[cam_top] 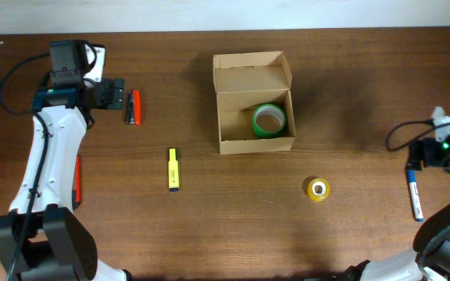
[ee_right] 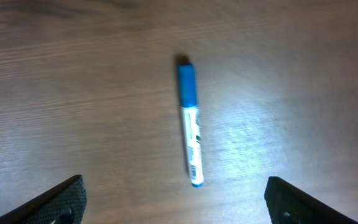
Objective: Pack container
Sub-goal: 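Move the right gripper over to the blue marker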
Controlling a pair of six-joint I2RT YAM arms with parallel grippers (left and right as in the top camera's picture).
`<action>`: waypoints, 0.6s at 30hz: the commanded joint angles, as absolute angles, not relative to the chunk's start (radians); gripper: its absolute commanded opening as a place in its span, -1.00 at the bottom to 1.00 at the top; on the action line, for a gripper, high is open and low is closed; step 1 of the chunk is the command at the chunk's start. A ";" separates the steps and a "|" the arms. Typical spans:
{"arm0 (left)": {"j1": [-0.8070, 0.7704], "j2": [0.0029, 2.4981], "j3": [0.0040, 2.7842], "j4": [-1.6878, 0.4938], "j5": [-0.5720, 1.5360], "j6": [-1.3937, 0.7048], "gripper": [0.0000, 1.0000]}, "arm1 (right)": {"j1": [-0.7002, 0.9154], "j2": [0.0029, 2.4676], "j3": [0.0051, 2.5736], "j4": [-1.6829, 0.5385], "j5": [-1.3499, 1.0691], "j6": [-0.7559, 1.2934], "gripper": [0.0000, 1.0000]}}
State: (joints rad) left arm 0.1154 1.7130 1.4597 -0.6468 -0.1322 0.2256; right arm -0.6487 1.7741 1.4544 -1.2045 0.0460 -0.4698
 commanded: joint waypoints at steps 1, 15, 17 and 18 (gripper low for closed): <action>0.134 1.723 1.478 -0.647 -0.139 0.241 0.99 | -0.712 1.773 1.396 -1.192 0.043 -0.425 0.79; 0.139 1.723 1.478 -0.649 -0.139 0.241 0.99 | -0.733 1.665 1.189 -1.018 0.013 -0.468 0.76; 0.139 1.723 1.478 -0.649 -0.139 0.241 0.99 | -0.733 1.675 1.179 -1.003 0.024 -0.467 0.69; 0.139 1.723 1.478 -0.650 -0.139 0.241 0.99 | -0.733 1.684 1.177 -0.996 0.028 -0.467 0.68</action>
